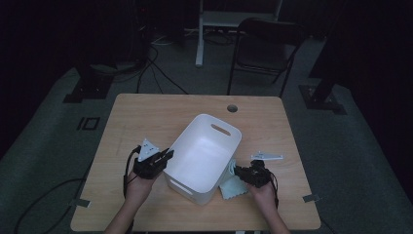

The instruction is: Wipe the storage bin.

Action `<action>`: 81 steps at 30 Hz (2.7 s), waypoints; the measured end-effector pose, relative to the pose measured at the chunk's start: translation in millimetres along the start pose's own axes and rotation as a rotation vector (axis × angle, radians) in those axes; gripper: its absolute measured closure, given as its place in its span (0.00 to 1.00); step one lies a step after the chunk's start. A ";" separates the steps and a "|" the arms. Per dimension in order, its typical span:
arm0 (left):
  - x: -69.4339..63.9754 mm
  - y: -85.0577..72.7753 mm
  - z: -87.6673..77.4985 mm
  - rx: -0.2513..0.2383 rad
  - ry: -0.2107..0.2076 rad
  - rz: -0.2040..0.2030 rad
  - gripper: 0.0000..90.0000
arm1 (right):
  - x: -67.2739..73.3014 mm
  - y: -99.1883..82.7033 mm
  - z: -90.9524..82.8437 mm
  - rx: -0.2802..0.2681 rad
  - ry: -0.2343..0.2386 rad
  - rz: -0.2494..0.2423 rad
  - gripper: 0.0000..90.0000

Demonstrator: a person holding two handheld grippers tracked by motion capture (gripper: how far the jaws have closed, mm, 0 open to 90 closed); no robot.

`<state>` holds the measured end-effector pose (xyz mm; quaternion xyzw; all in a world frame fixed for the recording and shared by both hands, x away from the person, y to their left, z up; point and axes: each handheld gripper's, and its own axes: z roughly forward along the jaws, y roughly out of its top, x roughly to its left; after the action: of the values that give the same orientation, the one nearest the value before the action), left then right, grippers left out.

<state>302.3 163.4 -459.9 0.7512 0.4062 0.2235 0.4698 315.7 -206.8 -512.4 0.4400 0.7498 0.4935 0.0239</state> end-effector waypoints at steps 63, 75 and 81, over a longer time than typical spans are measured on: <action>-5.6 0.0 0.6 -0.002 0.034 -0.002 0.92 | 25.2 -0.7 -11.6 -0.057 0.042 -0.054 0.92; -7.0 0.5 1.9 -0.004 0.033 -0.001 0.92 | 40.6 4.7 -21.8 -0.131 0.077 -0.089 0.92; -8.0 0.9 2.5 -0.004 0.043 -0.003 0.92 | 29.6 2.7 -12.4 -0.105 0.056 -0.057 0.92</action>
<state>299.9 155.3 -459.9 0.7447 0.4168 0.2397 0.4628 293.4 -195.1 -492.2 0.4029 0.7353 0.5435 0.0401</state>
